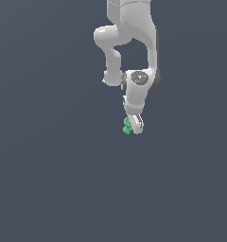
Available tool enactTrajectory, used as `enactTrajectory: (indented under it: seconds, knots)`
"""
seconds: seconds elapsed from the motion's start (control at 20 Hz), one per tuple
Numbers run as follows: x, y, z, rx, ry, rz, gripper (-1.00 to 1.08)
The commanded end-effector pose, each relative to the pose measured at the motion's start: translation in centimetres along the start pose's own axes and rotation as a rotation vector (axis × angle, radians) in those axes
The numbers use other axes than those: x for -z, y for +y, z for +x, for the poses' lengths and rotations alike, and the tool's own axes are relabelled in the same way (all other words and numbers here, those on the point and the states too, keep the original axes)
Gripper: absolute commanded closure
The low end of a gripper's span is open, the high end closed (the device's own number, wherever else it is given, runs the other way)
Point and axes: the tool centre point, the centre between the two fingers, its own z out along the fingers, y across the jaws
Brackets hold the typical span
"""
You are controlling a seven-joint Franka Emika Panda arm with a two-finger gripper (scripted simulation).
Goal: Pick up the object and move it to a goal position.
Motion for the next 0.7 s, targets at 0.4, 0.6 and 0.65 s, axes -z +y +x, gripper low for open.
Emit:
enactTrajectory:
  seconds: [0.4, 0.6, 0.65]
  knots:
    - [0.1, 0.3, 1.1, -0.001, 0.000, 0.000, 1.08]
    - [0.2, 0.7, 3.1, -0.001, 0.000, 0.000, 1.08]
    - [0.2, 0.8, 3.8, -0.001, 0.000, 0.000, 1.08]
